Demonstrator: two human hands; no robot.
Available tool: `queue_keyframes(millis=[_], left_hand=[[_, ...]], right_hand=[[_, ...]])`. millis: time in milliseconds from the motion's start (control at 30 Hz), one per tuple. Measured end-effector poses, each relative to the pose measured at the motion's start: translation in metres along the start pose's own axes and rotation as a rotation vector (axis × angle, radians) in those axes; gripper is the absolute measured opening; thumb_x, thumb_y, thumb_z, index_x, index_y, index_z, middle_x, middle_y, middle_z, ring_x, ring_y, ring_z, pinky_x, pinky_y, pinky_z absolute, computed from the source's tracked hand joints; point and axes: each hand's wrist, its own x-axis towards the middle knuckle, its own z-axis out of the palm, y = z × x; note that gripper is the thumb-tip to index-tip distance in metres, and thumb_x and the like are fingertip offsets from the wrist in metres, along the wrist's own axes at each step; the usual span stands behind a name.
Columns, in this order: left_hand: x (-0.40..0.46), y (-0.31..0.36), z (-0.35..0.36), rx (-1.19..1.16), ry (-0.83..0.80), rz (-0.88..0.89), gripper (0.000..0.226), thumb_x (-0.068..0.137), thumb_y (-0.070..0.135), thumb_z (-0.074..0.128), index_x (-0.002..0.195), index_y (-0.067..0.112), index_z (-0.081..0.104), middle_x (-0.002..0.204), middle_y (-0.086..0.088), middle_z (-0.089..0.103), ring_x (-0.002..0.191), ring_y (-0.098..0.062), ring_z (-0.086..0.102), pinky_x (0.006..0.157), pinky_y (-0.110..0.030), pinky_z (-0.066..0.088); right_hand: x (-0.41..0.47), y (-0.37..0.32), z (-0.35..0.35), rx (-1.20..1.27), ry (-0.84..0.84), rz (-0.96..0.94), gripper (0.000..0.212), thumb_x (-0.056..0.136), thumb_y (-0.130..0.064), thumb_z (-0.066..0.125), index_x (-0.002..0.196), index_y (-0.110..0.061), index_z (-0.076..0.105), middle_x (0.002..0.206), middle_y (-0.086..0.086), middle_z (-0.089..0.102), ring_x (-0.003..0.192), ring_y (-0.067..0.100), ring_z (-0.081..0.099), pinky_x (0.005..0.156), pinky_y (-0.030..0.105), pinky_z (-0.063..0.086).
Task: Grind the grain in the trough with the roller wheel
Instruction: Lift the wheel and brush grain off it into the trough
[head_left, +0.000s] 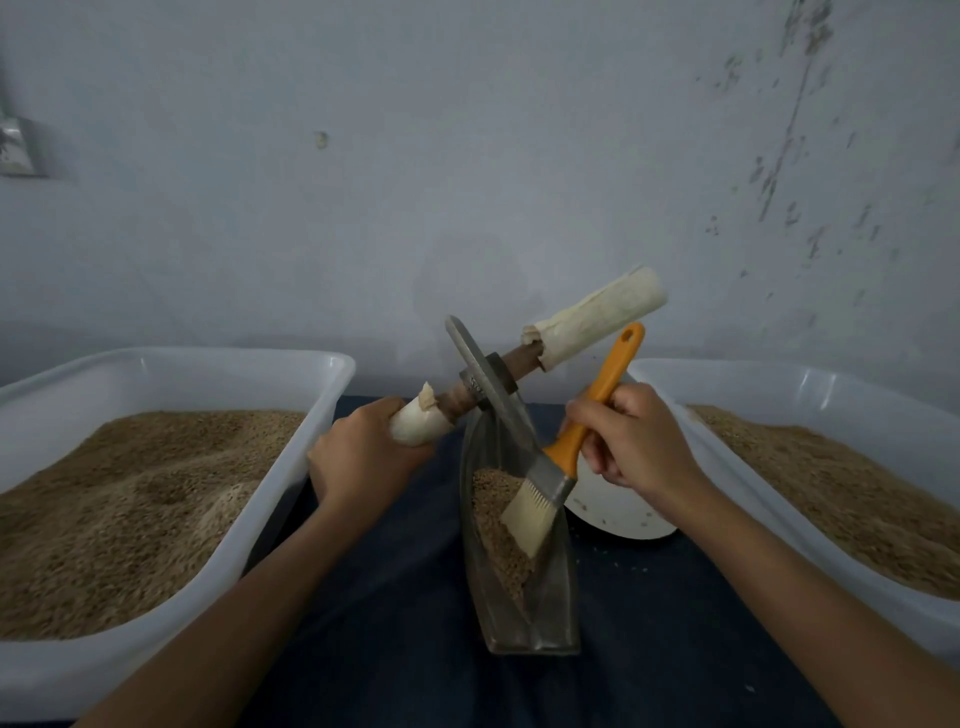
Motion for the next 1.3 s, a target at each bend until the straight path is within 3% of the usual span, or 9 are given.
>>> queue_keyframes(millis=[200, 400, 567, 767, 933, 1033, 1167, 1300], left_hand=[[0.0, 0.0, -0.002, 0.002, -0.011, 0.009, 0.024, 0.078, 0.039, 0.071, 0.098, 0.029, 0.063, 0.078, 0.012, 0.058, 0.078, -0.01, 0.056, 0.067, -0.028, 0.04], [-0.001, 0.0, -0.001, 0.031, 0.006, 0.003, 0.028, 0.077, 0.042, 0.072, 0.1, 0.029, 0.063, 0.078, 0.013, 0.056, 0.074, -0.007, 0.051, 0.064, -0.026, 0.035], [-0.002, 0.0, -0.001, 0.04, 0.002, 0.002, 0.027, 0.078, 0.043, 0.07, 0.099, 0.029, 0.063, 0.08, 0.012, 0.058, 0.075, -0.008, 0.053, 0.064, -0.026, 0.035], [-0.002, 0.0, -0.001, 0.044, -0.002, 0.008, 0.023, 0.078, 0.043, 0.07, 0.095, 0.029, 0.062, 0.079, 0.01, 0.061, 0.075, -0.01, 0.056, 0.062, -0.027, 0.036], [-0.003, 0.001, -0.001, 0.059, -0.008, 0.013, 0.021, 0.078, 0.043, 0.071, 0.092, 0.03, 0.061, 0.078, 0.011, 0.06, 0.075, -0.009, 0.056, 0.062, -0.026, 0.034], [-0.004, 0.001, 0.0, 0.07, -0.01, 0.017, 0.021, 0.078, 0.043, 0.071, 0.09, 0.031, 0.06, 0.074, 0.013, 0.056, 0.071, -0.006, 0.052, 0.055, -0.023, 0.028], [-0.003, 0.0, 0.001, 0.057, -0.033, 0.014, 0.02, 0.077, 0.042, 0.071, 0.087, 0.033, 0.057, 0.072, 0.014, 0.055, 0.07, -0.006, 0.051, 0.051, -0.02, 0.025], [-0.002, -0.003, 0.002, 0.03, -0.047, -0.006, 0.02, 0.077, 0.041, 0.071, 0.087, 0.033, 0.056, 0.072, 0.014, 0.055, 0.07, -0.006, 0.052, 0.052, -0.021, 0.027]], right_hand=[[-0.009, -0.002, 0.012, -0.081, -0.237, 0.106, 0.032, 0.094, -0.009, 0.053, 0.075, 0.016, 0.06, 0.038, 0.002, 0.047, 0.028, 0.005, 0.037, 0.034, 0.011, 0.029], [-0.018, 0.02, 0.024, -0.269, -0.099, -0.043, 0.039, 0.098, -0.022, 0.052, 0.067, 0.001, 0.058, 0.046, 0.002, 0.055, 0.034, 0.004, 0.049, 0.041, 0.011, 0.037], [-0.013, 0.024, 0.023, -0.215, 0.027, -0.175, 0.043, 0.097, -0.02, 0.054, 0.056, -0.007, 0.051, 0.045, 0.001, 0.054, 0.04, 0.007, 0.049, 0.05, 0.02, 0.042], [-0.003, 0.02, 0.005, 0.062, 0.047, -0.118, 0.039, 0.097, -0.01, 0.051, 0.072, 0.019, 0.053, 0.039, -0.004, 0.041, 0.035, 0.005, 0.035, 0.039, 0.015, 0.03], [-0.008, 0.024, 0.013, -0.001, -0.168, -0.056, 0.04, 0.098, -0.016, 0.051, 0.071, 0.011, 0.061, 0.043, 0.001, 0.046, 0.038, 0.007, 0.041, 0.045, 0.015, 0.035], [-0.006, 0.025, 0.013, -0.077, -0.078, -0.095, 0.044, 0.098, -0.017, 0.052, 0.057, -0.003, 0.051, 0.041, -0.004, 0.047, 0.039, 0.005, 0.043, 0.049, 0.016, 0.037], [0.003, 0.027, 0.0, 0.053, 0.15, -0.009, 0.038, 0.097, -0.013, 0.052, 0.067, 0.009, 0.058, 0.037, -0.003, 0.043, 0.031, 0.005, 0.034, 0.037, 0.014, 0.028], [0.008, 0.034, -0.012, -0.038, 0.177, 0.056, 0.04, 0.098, -0.014, 0.052, 0.065, 0.008, 0.06, 0.041, 0.005, 0.049, 0.031, 0.008, 0.038, 0.036, 0.016, 0.03]])
